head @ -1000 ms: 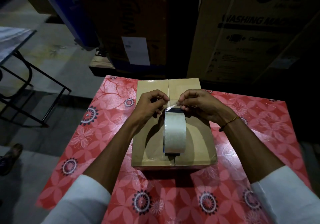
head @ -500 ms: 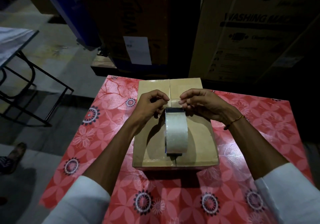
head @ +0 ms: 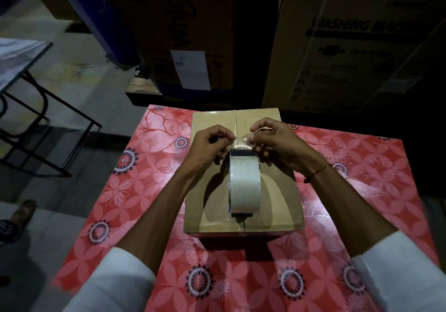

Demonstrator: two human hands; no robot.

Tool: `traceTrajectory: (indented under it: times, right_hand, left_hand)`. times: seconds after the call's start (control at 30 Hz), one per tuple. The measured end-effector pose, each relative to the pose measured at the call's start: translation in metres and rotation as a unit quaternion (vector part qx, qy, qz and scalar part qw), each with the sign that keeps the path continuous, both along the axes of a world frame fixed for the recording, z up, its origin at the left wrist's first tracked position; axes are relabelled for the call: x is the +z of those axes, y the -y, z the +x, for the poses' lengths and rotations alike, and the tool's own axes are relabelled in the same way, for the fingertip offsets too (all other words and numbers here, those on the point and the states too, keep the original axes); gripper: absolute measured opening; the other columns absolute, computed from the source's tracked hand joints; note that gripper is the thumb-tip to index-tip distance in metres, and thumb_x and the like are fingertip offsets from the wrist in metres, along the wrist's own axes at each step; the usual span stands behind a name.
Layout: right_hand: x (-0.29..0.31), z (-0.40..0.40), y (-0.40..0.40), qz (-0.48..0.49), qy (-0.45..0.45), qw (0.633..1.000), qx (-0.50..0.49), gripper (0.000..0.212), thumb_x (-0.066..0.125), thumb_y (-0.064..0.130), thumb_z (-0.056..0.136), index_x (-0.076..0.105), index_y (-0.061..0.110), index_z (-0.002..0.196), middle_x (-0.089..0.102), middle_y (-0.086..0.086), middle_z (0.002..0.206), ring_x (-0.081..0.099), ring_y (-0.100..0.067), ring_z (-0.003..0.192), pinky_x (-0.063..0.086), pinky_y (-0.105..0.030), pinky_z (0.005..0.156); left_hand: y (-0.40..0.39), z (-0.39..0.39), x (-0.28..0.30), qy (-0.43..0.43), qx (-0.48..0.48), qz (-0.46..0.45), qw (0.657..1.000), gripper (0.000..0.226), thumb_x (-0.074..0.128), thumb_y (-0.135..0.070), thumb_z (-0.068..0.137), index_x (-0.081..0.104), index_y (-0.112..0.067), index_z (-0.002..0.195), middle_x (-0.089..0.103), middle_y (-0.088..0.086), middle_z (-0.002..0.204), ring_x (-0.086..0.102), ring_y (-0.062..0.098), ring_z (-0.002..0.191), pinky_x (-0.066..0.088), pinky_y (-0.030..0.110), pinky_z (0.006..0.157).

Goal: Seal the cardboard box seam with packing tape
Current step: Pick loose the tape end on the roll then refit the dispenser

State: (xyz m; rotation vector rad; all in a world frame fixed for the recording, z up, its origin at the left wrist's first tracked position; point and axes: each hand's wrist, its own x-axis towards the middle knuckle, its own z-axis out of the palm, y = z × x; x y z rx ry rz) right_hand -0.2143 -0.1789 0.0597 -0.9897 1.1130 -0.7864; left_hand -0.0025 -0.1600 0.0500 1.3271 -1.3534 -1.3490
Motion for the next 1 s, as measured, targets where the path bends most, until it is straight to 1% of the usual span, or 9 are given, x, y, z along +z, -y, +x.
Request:
traceTrajectory:
  times: [0.23, 0.33, 0.47, 0.6, 0.67, 0.73, 0.83, 0.93, 1.0]
  right_hand:
    - [-0.001, 0.006, -0.002, -0.018, -0.009, 0.999, -0.024, 0.022, 0.064, 0.0, 0.094, 0.057, 0.006, 0.114, 0.07, -0.002, 0.074, 0.058, -0.011, 0.052, 0.041, -0.027, 0.042]
    - [-0.003, 0.006, -0.002, -0.024, -0.005, 0.999, -0.03, 0.021, 0.063, -0.002, 0.095, 0.057, 0.006, 0.113, 0.069, 0.001, 0.07, 0.057, -0.011, 0.051, 0.042, -0.024, 0.041]
    - [-0.004, 0.006, -0.002, -0.021, -0.003, 0.999, -0.042, 0.023, 0.064, -0.002, 0.094, 0.056, 0.004, 0.114, 0.068, 0.003, 0.064, 0.057, -0.011, 0.051, 0.042, -0.025, 0.04]
    - [-0.008, 0.007, -0.002, -0.025, 0.002, 0.998, -0.05, 0.023, 0.067, -0.002, 0.092, 0.057, 0.006, 0.112, 0.07, 0.001, 0.068, 0.057, -0.015, 0.055, 0.041, -0.027, 0.041]
    - [-0.009, 0.007, -0.002, -0.028, 0.002, 0.998, -0.051, 0.024, 0.069, 0.0, 0.092, 0.058, 0.008, 0.111, 0.07, 0.0, 0.072, 0.057, -0.016, 0.057, 0.041, -0.028, 0.041]
    - [-0.01, 0.007, -0.002, -0.029, 0.003, 0.998, -0.053, 0.026, 0.073, 0.002, 0.089, 0.058, 0.009, 0.11, 0.068, -0.003, 0.074, 0.056, -0.017, 0.055, 0.039, -0.028, 0.042]
    - [-0.01, 0.008, -0.003, -0.03, 0.003, 0.998, -0.058, 0.026, 0.071, 0.001, 0.089, 0.058, 0.009, 0.11, 0.066, -0.007, 0.078, 0.055, -0.017, 0.055, 0.038, -0.027, 0.042]
    - [-0.01, 0.008, -0.004, -0.031, 0.007, 0.998, -0.063, 0.023, 0.068, 0.0, 0.092, 0.057, 0.008, 0.111, 0.069, -0.006, 0.08, 0.057, -0.015, 0.055, 0.04, -0.026, 0.042]
    - [-0.011, 0.008, -0.004, -0.03, 0.01, 0.997, -0.064, 0.022, 0.068, 0.0, 0.092, 0.058, 0.009, 0.11, 0.071, -0.008, 0.083, 0.057, -0.014, 0.055, 0.04, -0.026, 0.042]
  left_hand:
    - [0.0, 0.003, 0.0, -0.018, -0.005, 0.014, 1.0, 0.015, 0.058, -0.004, 0.097, 0.072, -0.01, 0.098, 0.063, 0.003, 0.074, 0.052, 0.015, 0.061, 0.044, 0.031, 0.056]
    - [0.003, 0.007, 0.0, -0.042, -0.014, 0.021, 0.999, 0.018, 0.06, -0.006, 0.096, 0.071, -0.013, 0.109, 0.068, 0.005, 0.086, 0.055, 0.017, 0.066, 0.046, 0.031, 0.059]
    - [0.007, 0.009, 0.003, -0.105, 0.018, 0.056, 0.993, 0.023, 0.05, -0.005, 0.101, 0.066, -0.011, 0.117, 0.07, 0.007, 0.096, 0.058, 0.017, 0.074, 0.053, 0.026, 0.062]
    - [0.009, 0.005, 0.004, -0.039, -0.007, 0.068, 0.997, 0.028, 0.051, -0.031, 0.103, 0.067, -0.01, 0.112, 0.065, 0.004, 0.086, 0.055, 0.014, 0.068, 0.045, 0.028, 0.059]
    - [0.009, -0.002, 0.011, 0.017, -0.044, 0.073, 0.996, 0.034, 0.056, -0.04, 0.099, 0.066, -0.01, 0.111, 0.062, 0.0, 0.085, 0.052, 0.01, 0.065, 0.042, 0.021, 0.054]
    - [0.009, -0.012, 0.017, 0.066, -0.08, 0.07, 0.992, 0.03, 0.062, -0.04, 0.095, 0.066, -0.013, 0.109, 0.064, -0.001, 0.092, 0.058, 0.009, 0.074, 0.044, 0.018, 0.06]
    - [0.011, -0.017, 0.019, 0.099, -0.099, 0.058, 0.988, 0.023, 0.07, -0.032, 0.091, 0.067, -0.012, 0.103, 0.066, 0.003, 0.098, 0.063, 0.012, 0.088, 0.048, 0.021, 0.072]
    - [0.014, -0.013, 0.016, 0.093, -0.095, 0.062, 0.989, 0.014, 0.07, -0.022, 0.091, 0.068, -0.009, 0.098, 0.067, 0.011, 0.098, 0.065, 0.014, 0.086, 0.053, 0.023, 0.073]
    - [0.013, -0.009, 0.015, 0.059, -0.086, 0.07, 0.992, 0.009, 0.068, -0.013, 0.093, 0.068, -0.006, 0.096, 0.068, 0.009, 0.089, 0.067, 0.008, 0.076, 0.054, 0.019, 0.065]
